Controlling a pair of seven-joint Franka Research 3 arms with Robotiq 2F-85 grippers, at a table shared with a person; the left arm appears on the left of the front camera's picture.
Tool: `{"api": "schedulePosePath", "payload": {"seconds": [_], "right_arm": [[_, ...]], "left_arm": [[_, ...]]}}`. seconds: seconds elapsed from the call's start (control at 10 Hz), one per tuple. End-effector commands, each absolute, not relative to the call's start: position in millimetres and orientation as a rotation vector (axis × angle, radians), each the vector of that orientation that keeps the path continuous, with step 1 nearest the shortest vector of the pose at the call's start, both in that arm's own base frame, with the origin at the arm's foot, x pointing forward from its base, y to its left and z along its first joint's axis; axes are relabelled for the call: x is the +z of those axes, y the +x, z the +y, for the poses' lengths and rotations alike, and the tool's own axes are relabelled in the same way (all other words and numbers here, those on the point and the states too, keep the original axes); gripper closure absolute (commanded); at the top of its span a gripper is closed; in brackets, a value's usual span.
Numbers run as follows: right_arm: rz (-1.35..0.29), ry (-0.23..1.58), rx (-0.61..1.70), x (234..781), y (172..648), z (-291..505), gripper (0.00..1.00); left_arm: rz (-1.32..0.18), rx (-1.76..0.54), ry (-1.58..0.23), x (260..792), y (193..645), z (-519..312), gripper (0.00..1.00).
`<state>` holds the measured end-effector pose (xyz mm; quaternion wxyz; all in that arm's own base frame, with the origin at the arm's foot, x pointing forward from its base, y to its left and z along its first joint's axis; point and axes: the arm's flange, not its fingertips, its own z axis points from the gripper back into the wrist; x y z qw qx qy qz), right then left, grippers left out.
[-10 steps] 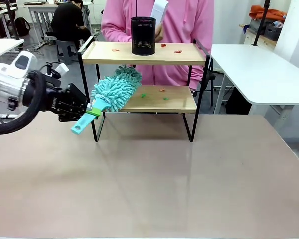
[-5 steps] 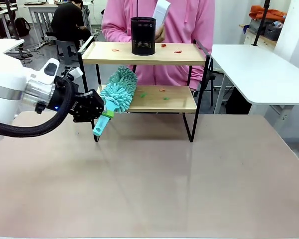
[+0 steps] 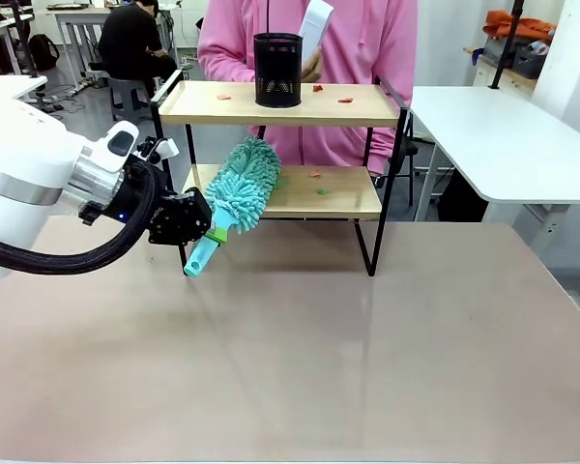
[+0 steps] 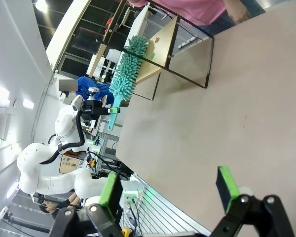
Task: Clean the shelf.
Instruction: Clean the specific tier of the Shelf with the Duster once objects are removed.
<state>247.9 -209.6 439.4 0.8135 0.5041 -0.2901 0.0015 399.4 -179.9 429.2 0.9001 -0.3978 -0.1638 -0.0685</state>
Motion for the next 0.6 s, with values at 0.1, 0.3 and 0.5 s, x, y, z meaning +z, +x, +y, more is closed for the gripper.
{"api": "schedulePosePath", "payload": {"seconds": [0.1,0.3,0.5], "right_arm": [[-0.65,1.082,0.023,441,251,-210,0.0],[-0.65,1.082,0.023,441,251,-210,0.0],[-0.65,1.082,0.023,441,251,-210,0.0]], "left_arm": [[-0.396,-0.088,-0.754,447,396,-189,0.88],[-0.367,-0.104,-0.71,452,395,-199,0.88],[-0.338,-0.137,-0.624,458,395,-213,0.88]]}}
